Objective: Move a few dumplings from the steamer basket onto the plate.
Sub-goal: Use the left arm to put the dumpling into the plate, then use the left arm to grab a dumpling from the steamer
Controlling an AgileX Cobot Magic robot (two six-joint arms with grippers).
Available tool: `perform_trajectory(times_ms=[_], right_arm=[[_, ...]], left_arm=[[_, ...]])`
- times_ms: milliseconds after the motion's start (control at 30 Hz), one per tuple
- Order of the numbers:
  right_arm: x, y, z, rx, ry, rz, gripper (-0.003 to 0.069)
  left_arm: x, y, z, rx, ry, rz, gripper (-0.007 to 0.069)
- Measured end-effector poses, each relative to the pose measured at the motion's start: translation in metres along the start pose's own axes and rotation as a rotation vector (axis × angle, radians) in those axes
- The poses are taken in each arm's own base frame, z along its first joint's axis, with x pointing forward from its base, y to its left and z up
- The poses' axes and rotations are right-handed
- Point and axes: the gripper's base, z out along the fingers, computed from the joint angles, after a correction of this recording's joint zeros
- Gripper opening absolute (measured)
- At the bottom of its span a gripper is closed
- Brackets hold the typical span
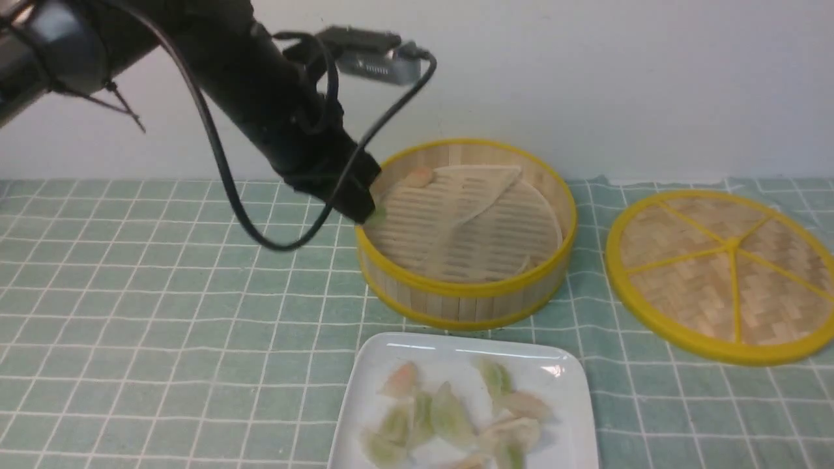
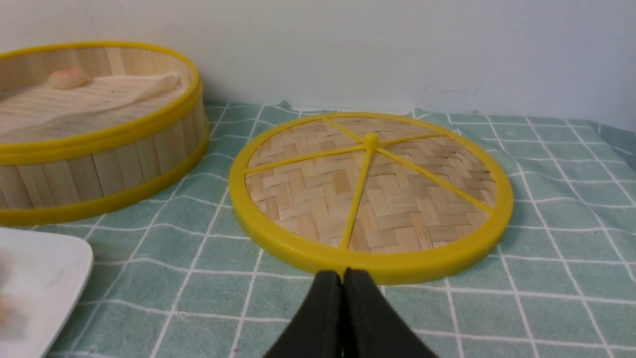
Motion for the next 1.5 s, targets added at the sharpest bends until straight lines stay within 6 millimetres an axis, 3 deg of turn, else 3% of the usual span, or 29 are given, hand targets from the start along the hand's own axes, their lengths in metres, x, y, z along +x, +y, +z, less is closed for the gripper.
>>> perform_trajectory(times_ms=[100, 133, 200, 300, 400, 433, 533, 633, 700, 767, 800, 900, 967, 1000, 1067, 1133, 1267, 1467, 1500], right_arm=[[0.0, 0.0, 0.0, 0.0, 0.0, 0.0, -0.0015], [0.0, 0.0, 0.0, 0.0, 0.0, 0.0, -0.0015], [0.0, 0.0, 0.0, 0.0, 0.0, 0.0, -0.0015], [0.0, 0.0, 0.0, 0.0, 0.0, 0.0, -0.0015], [0.0, 0.0, 0.0, 0.0, 0.0, 0.0, -0.0015], [0.0, 0.0, 0.0, 0.0, 0.0, 0.0, -0.0015], [0.0, 0.0, 0.0, 0.0, 0.0, 0.0, -0.0015], [0.0, 0.0, 0.0, 0.0, 0.0, 0.0, -0.0015], [0.0, 0.0, 0.0, 0.0, 0.0, 0.0, -0.0015], [0.0, 0.0, 0.0, 0.0, 0.0, 0.0, -0.0015], [0.0, 0.0, 0.0, 0.0, 0.0, 0.0, -0.0015], [0.0, 0.0, 0.0, 0.0, 0.0, 0.0, -0.0015], [0.0, 0.0, 0.0, 0.0, 0.0, 0.0, -0.0015], [0.0, 0.0, 0.0, 0.0, 0.0, 0.0, -0.0015], [0.0, 0.0, 0.0, 0.0, 0.0, 0.0, -0.0015], [0.0, 0.0, 0.0, 0.0, 0.0, 0.0, -0.0015], [0.0, 0.0, 0.0, 0.0, 0.0, 0.0, -0.0015], [0.0, 0.0, 0.0, 0.0, 0.0, 0.0, -0.0015], [0.0, 0.0, 0.0, 0.0, 0.0, 0.0, -0.0015]], left_arm=[[0.017, -0.014, 0.021, 0.038, 0.077, 0.001, -0.0006], [0.027, -0.025, 0.04, 0.059, 0.128, 0.019, -0.0006], [0.032, -0.034, 0.055, 0.064, 0.145, 0.05, -0.0006], [0.034, -0.049, 0.081, 0.072, 0.162, 0.128, -0.0006], [0.032, -0.053, 0.092, 0.07, 0.16, 0.16, 0.0004], [0.031, -0.054, 0.101, 0.065, 0.152, 0.168, 0.0034], [0.029, -0.052, 0.106, 0.056, 0.139, 0.165, 0.01], [0.026, -0.05, 0.107, 0.038, 0.114, 0.17, 0.0248], [0.019, -0.05, 0.102, 0.014, 0.089, 0.196, 0.0347], [0.013, -0.05, 0.098, -0.006, 0.071, 0.216, 0.0382], [-0.002, -0.047, 0.085, -0.061, 0.012, 0.246, 0.0395], [-0.02, -0.039, 0.067, -0.125, -0.089, 0.234, 0.0336], [-0.041, -0.021, 0.042, -0.193, -0.226, 0.195, 0.0174], [-0.042, -0.019, 0.039, -0.196, -0.234, 0.192, 0.0158], [-0.059, 0.006, 0.02, -0.245, -0.341, 0.159, 0.0029], [-0.069, 0.025, 0.012, -0.265, -0.389, 0.147, 0.0005], [-0.086, 0.052, 0.027, -0.271, -0.41, 0.171, 0.0], [-0.103, 0.087, 0.09, -0.278, -0.369, 0.309, 0.0001], [-0.102, 0.088, 0.093, -0.277, -0.363, 0.311, 0.0001]])
